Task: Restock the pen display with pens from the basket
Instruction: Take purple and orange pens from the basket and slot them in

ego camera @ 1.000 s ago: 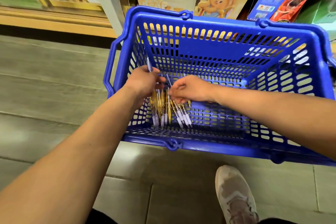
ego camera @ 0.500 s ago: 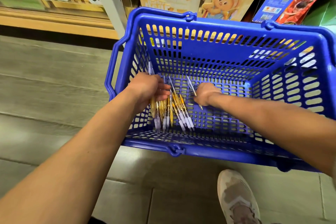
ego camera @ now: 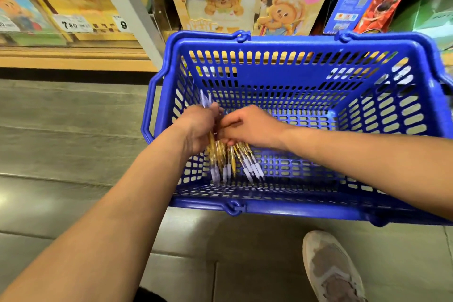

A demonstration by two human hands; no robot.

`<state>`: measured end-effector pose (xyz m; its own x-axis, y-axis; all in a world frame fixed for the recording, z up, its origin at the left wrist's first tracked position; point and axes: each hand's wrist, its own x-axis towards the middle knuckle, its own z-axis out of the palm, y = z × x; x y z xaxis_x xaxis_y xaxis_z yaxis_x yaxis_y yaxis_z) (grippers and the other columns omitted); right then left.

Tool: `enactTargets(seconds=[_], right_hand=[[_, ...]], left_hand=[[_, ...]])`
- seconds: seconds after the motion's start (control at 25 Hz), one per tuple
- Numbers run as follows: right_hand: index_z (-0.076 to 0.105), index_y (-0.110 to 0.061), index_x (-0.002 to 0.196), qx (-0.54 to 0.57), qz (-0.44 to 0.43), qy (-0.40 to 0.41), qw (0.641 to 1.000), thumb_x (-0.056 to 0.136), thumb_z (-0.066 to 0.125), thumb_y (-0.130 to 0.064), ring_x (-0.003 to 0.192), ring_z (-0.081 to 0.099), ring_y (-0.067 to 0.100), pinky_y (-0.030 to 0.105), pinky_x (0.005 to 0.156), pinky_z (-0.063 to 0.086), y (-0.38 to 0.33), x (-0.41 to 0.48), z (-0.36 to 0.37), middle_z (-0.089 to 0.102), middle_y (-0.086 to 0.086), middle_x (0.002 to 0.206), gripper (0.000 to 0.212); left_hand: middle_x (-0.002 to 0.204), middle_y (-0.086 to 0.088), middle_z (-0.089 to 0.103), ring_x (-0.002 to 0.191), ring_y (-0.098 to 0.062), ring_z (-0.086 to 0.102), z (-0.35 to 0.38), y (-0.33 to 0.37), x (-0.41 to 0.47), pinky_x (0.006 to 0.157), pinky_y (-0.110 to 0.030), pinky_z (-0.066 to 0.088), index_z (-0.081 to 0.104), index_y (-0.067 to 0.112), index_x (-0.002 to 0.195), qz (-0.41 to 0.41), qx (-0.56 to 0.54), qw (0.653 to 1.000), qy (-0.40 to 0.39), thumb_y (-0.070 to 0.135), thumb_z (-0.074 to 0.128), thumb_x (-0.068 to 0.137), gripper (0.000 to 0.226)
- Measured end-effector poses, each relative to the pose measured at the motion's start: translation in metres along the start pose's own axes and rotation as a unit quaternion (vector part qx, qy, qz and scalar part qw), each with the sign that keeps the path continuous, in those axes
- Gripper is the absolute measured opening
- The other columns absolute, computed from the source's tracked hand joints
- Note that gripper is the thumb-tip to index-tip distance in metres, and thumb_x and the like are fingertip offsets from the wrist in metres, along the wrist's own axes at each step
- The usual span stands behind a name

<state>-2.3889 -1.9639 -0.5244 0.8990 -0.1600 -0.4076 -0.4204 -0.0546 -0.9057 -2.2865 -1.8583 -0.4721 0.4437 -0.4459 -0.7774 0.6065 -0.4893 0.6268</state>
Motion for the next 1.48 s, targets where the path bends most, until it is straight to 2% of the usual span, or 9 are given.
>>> enactTargets(seconds=[0.16,0.24,0.4,0.56,0.72,0.84,1.16,1.32,1.48], right_hand=[[0.074,-0.026,0.096,-0.091,0.064,0.074,0.991,0.094,0.066,-0.020,0.079,0.074,0.007,0.030,0.082,0.061,0.015,0.007,-0.008,0.077,-0.007,0.083,0.010],[0.072,-0.022,0.097,-0.217,0.122,0.094,0.964,0.096,0.062,-0.029,0.093,0.070,0.012,0.035,0.091,0.057,0.034,0.015,-0.005,0.073,-0.005,0.098,0.012],[0.063,-0.011,0.100,-0.345,0.222,0.073,0.909,0.095,0.062,-0.043,0.072,0.063,0.010,0.020,0.048,0.044,0.063,0.034,0.012,0.064,0.005,0.095,0.033],[0.057,-0.005,0.098,-0.370,0.252,0.077,0.891,0.096,0.062,-0.014,0.066,0.059,0.012,0.014,0.032,0.036,0.073,0.048,0.018,0.059,0.008,0.090,0.011],[0.066,-0.006,0.099,-0.339,0.253,0.069,0.903,0.093,0.062,-0.015,0.078,0.068,0.016,0.021,0.054,0.054,0.053,0.038,0.004,0.069,0.011,0.095,0.012],[0.068,-0.020,0.102,-0.191,0.161,0.037,0.968,0.094,0.066,-0.031,0.082,0.074,0.007,0.032,0.085,0.059,0.033,0.006,0.004,0.077,-0.002,0.089,0.013],[0.067,-0.028,0.107,-0.086,0.091,0.059,0.990,0.092,0.070,-0.030,0.073,0.074,0.003,0.024,0.079,0.058,0.005,-0.031,0.018,0.076,-0.009,0.081,0.015],[0.069,-0.013,0.110,0.030,0.094,-0.035,0.995,0.095,0.067,-0.029,0.084,0.075,0.013,0.027,0.083,0.060,0.008,-0.027,0.004,0.077,0.002,0.090,0.022],[0.072,-0.018,0.107,-0.201,0.156,-0.003,0.967,0.098,0.063,-0.029,0.090,0.071,0.010,0.035,0.098,0.055,0.039,-0.013,-0.002,0.073,-0.007,0.089,0.017]], left_hand=[[0.086,-0.007,0.065,0.082,-0.023,0.067,-0.007,-0.004,0.007,0.077,-0.044,0.060,0.051,0.008,0.116,0.055,0.050,0.995,0.059,0.028,0.038,0.111,0.024],[0.082,-0.006,0.063,0.072,-0.019,0.063,-0.011,-0.008,0.008,0.065,-0.037,0.057,0.052,0.010,0.113,0.060,0.074,0.994,0.051,0.028,0.039,0.111,0.022],[0.071,-0.002,0.054,0.050,-0.010,0.047,-0.018,-0.012,0.005,0.046,-0.025,0.043,0.058,0.009,0.098,0.063,0.136,0.988,0.034,0.021,0.052,0.106,0.015],[0.068,-0.006,0.064,0.042,-0.009,0.046,-0.023,-0.014,0.005,0.041,-0.023,0.040,0.055,0.005,0.100,0.040,0.108,0.993,0.025,0.011,0.052,0.105,0.009],[0.088,-0.017,0.075,0.068,-0.023,0.072,-0.020,-0.014,0.007,0.060,-0.034,0.064,0.056,-0.002,0.114,0.010,0.029,0.999,0.022,0.007,0.047,0.106,0.015],[0.099,-0.017,0.069,0.080,-0.026,0.068,-0.014,-0.014,0.011,0.062,-0.035,0.061,0.057,-0.001,0.113,0.017,0.038,0.998,0.043,0.010,0.046,0.106,0.018],[0.099,-0.014,0.072,0.088,-0.026,0.070,0.008,-0.011,0.011,0.078,-0.040,0.061,0.057,0.001,0.113,0.038,0.021,0.999,0.021,0.029,0.042,0.110,0.032],[0.072,-0.004,0.057,0.065,-0.017,0.060,0.006,-0.010,0.009,0.067,-0.035,0.057,0.056,0.006,0.101,0.072,0.028,0.997,0.028,0.029,0.045,0.109,0.027],[0.060,0.000,0.047,0.048,-0.013,0.045,-0.004,-0.008,0.007,0.051,-0.030,0.045,0.054,0.008,0.094,0.074,0.051,0.994,0.058,0.026,0.050,0.108,0.023]])
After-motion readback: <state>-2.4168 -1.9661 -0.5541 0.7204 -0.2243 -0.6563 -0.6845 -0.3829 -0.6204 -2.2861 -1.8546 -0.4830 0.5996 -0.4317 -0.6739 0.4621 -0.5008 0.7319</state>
